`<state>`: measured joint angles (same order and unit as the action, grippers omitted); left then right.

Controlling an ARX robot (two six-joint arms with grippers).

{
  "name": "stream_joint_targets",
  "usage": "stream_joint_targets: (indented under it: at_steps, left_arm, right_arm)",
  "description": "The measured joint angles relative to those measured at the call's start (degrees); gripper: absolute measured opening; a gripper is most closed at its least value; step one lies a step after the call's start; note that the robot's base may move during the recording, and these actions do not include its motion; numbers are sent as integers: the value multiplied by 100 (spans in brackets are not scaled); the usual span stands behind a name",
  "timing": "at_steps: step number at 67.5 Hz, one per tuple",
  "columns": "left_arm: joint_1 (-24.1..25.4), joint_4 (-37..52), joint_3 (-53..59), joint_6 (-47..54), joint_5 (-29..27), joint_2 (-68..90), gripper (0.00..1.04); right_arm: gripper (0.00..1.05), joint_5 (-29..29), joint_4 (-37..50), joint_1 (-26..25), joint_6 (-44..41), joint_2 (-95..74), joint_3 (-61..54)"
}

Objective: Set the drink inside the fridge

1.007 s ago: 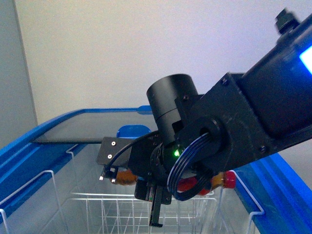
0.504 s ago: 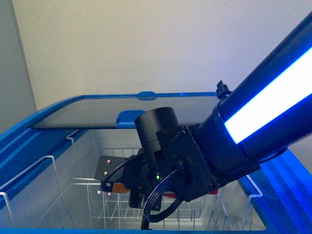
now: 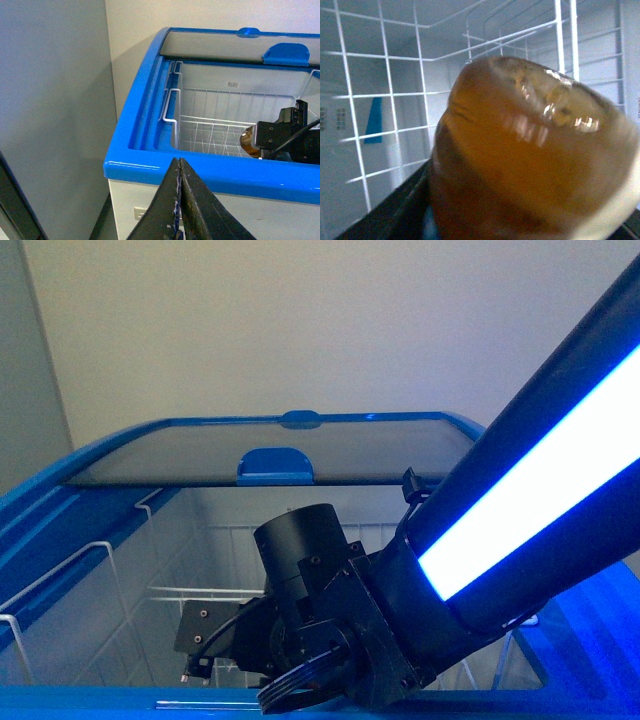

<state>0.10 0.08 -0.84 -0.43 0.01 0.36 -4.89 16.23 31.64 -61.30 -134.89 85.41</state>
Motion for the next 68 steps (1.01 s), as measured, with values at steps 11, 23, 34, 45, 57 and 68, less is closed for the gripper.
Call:
stream_joint_targets:
  at_steps: [11, 23, 34, 45, 57, 68]
  left_arm:
    - [0, 0, 0, 2, 0, 0, 3]
    - [0, 0, 0, 2, -2, 0, 3]
    - [0, 0, 0, 7, 0, 0, 3]
    - [0, 0, 0, 13, 0, 0, 3]
    - [0, 0, 0, 15, 0, 0, 3]
    - [0, 0, 0, 13, -2, 0, 3]
  right_arm:
    - [97, 160, 52, -11, 26, 520, -455]
    - [97, 376, 232, -98, 275, 1766, -1290]
    - [97, 498, 496, -275, 743, 2787, -2052]
    - [97, 396, 835, -573, 1781, 4151, -2931]
    - [97, -669, 791, -1196, 3272, 5702, -3882]
    - [97, -1617, -192, -1871, 4760, 7123, -4715]
